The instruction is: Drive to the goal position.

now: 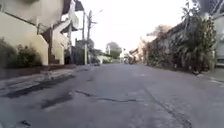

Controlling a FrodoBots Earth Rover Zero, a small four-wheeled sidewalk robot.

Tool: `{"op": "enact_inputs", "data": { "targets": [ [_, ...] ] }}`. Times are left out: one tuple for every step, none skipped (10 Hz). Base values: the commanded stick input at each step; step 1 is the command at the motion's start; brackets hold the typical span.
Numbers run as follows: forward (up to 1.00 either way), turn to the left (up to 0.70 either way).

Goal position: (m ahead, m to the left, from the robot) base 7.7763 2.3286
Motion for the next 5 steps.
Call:
{"op": "enact_inputs", "data": {
  "targets": [
    [1.0, 0.02],
    [1.0, 0.02],
    [1.0, 0.02],
    [1.0, 0.02],
    [1.0, 0.02]
  ]
}}
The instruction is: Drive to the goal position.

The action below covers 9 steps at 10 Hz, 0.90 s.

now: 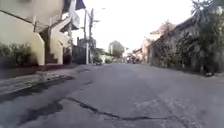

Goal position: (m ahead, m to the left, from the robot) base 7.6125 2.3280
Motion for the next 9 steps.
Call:
{"op": "enact_inputs", "data": {
  "targets": [
    [1.0, 0.02],
    [1.0, 0.02],
    [1.0, -0.03],
    [1.0, -0.28],
    [1.0, -0.38],
    [1.0, -0.38],
    [1.0, -0.38],
    [1.0, -0.38],
    [1.0, 0.02]
  ]
}}
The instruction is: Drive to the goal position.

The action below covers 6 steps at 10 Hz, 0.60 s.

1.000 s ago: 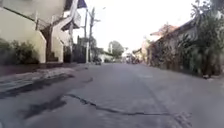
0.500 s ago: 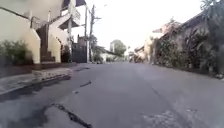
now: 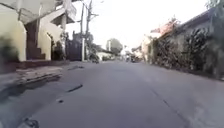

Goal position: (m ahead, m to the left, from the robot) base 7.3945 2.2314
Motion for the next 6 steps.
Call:
{"op": "enact_inputs", "data": {
  "targets": [
    [1.0, 0.02],
    [1.0, 0.02],
    [1.0, 0.02],
    [1.0, 0.02],
    [1.0, 0.02],
    [1.0, 0.02]
  ]
}}
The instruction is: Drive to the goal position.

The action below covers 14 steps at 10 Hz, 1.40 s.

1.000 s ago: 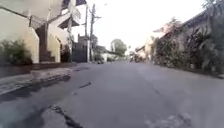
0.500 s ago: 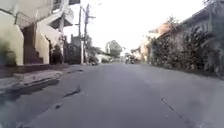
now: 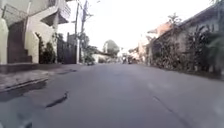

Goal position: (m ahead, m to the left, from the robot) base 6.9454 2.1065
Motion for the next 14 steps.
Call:
{"op": "enact_inputs", "data": {
  "targets": [
    [1.0, 0.02],
    [1.0, 0.02],
    [1.0, 0.02],
    [1.0, 0.02],
    [1.0, 0.02],
    [1.0, 0.02],
    [1.0, 0.02],
    [1.0, 0.02],
    [1.0, 0.02],
    [1.0, 0.02],
    [1.0, 0.02],
    [1.0, 0.02],
    [1.0, 0.02],
    [1.0, 0.02]
  ]
}}
